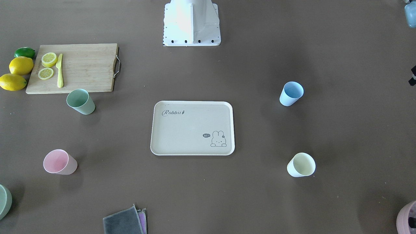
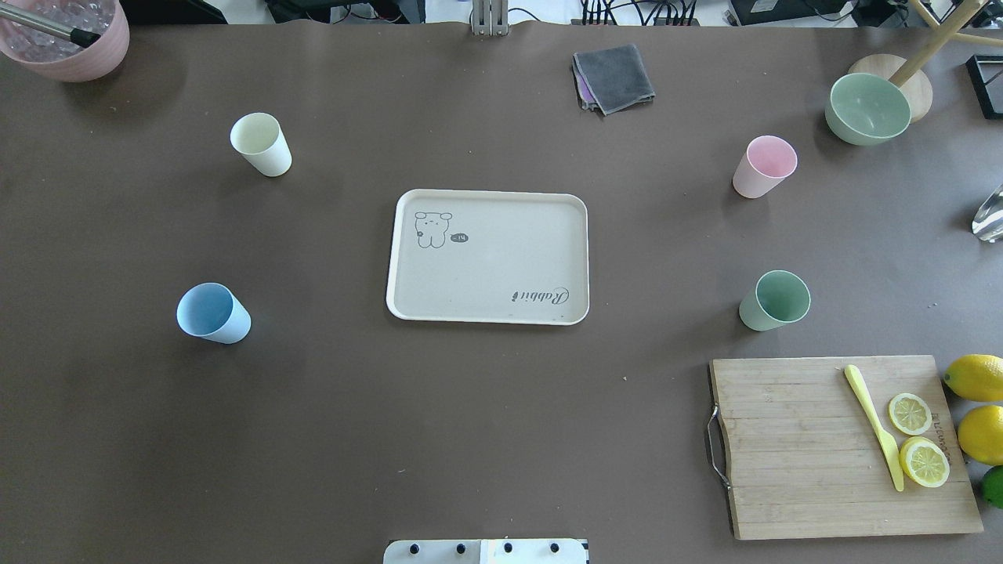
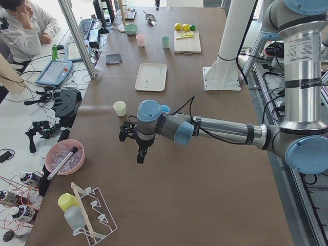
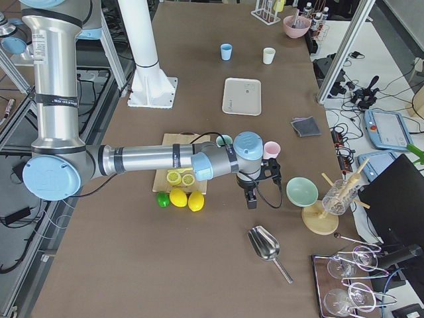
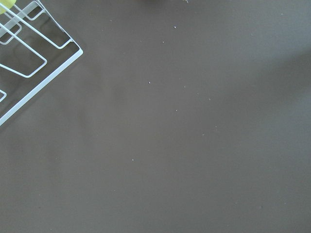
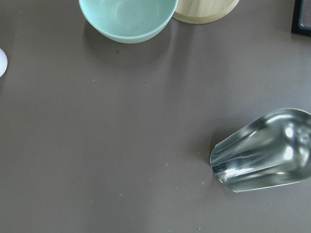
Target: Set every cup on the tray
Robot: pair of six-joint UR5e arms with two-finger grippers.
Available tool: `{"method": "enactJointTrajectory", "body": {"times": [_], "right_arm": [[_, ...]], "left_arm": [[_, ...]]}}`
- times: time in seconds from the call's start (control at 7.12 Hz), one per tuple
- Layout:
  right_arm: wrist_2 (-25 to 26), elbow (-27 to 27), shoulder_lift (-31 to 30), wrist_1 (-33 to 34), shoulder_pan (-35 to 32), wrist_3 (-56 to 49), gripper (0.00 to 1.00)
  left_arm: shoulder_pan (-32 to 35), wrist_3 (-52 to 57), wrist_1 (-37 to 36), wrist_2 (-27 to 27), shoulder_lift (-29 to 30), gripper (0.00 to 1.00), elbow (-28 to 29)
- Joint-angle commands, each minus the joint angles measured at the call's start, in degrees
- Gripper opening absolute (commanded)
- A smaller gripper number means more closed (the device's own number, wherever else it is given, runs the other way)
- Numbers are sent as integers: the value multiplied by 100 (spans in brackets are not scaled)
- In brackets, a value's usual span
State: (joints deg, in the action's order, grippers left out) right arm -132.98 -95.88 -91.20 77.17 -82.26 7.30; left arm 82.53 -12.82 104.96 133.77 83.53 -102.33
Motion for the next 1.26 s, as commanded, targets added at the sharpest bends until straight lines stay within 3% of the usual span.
{"method": "enactJointTrajectory", "body": {"times": [0.0, 0.84, 1.12], "right_arm": [[0, -27, -3, 0, 0, 0, 100], [-9, -133, 67, -17, 70, 8, 100], [-17, -221, 67, -480, 524, 435, 100]], "left_arm": [[-26, -1, -2, 9, 23, 98, 55], [-114, -63, 7, 53, 40, 97, 29], [-201, -80, 121, 79, 258, 97, 20]]}}
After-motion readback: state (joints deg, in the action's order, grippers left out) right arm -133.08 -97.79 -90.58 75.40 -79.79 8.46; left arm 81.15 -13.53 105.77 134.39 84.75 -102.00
